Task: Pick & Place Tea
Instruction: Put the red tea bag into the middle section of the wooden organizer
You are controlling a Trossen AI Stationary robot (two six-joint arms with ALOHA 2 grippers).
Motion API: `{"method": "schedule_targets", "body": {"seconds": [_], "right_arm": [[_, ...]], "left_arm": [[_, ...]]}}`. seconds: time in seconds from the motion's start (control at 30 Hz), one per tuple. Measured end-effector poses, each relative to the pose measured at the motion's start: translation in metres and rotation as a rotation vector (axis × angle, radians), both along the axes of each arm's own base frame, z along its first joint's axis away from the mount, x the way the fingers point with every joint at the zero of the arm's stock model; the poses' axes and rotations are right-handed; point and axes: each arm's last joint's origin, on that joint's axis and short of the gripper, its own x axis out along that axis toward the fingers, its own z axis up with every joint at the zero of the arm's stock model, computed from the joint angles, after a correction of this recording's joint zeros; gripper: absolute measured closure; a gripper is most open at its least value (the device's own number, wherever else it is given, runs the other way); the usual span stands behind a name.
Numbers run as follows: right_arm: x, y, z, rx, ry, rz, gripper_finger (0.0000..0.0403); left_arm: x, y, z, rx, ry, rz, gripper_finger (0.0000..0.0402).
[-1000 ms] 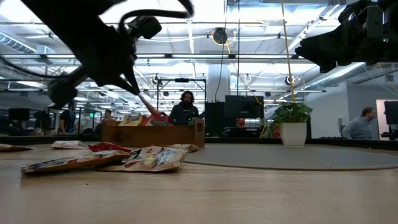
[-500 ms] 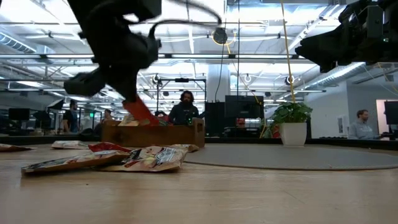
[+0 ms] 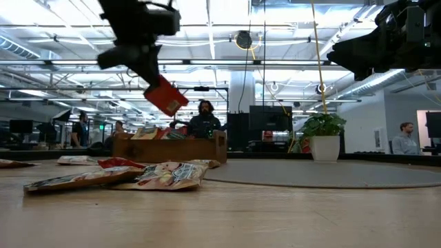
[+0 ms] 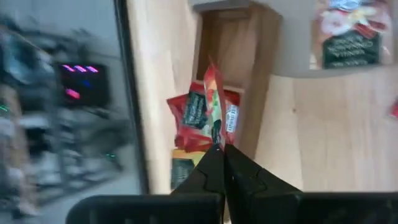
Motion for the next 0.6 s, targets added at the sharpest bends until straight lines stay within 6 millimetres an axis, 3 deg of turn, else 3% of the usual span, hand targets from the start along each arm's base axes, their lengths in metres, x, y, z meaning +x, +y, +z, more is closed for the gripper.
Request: {"method": "schedule_targets", "body": {"seconds": [0.13,0.3,0.6], "right_arm": [[0.000,0.000,0.000,0.000,0.000,0.000,0.0248],[0.000,0.000,0.000,0.000,0.000,0.000,0.0248],[0.000,0.000,0.000,0.000,0.000,0.000,0.0248]], "left_arm": [[0.009,0.041,0.007,-0.212,-0.005,0.081,0.0401],[0.024,0.083,0.013,-0.346,0.015,0.174,0.0401],[0.055,0.109,0.000,-0.417,0.285,0.249,0.0401]]}}
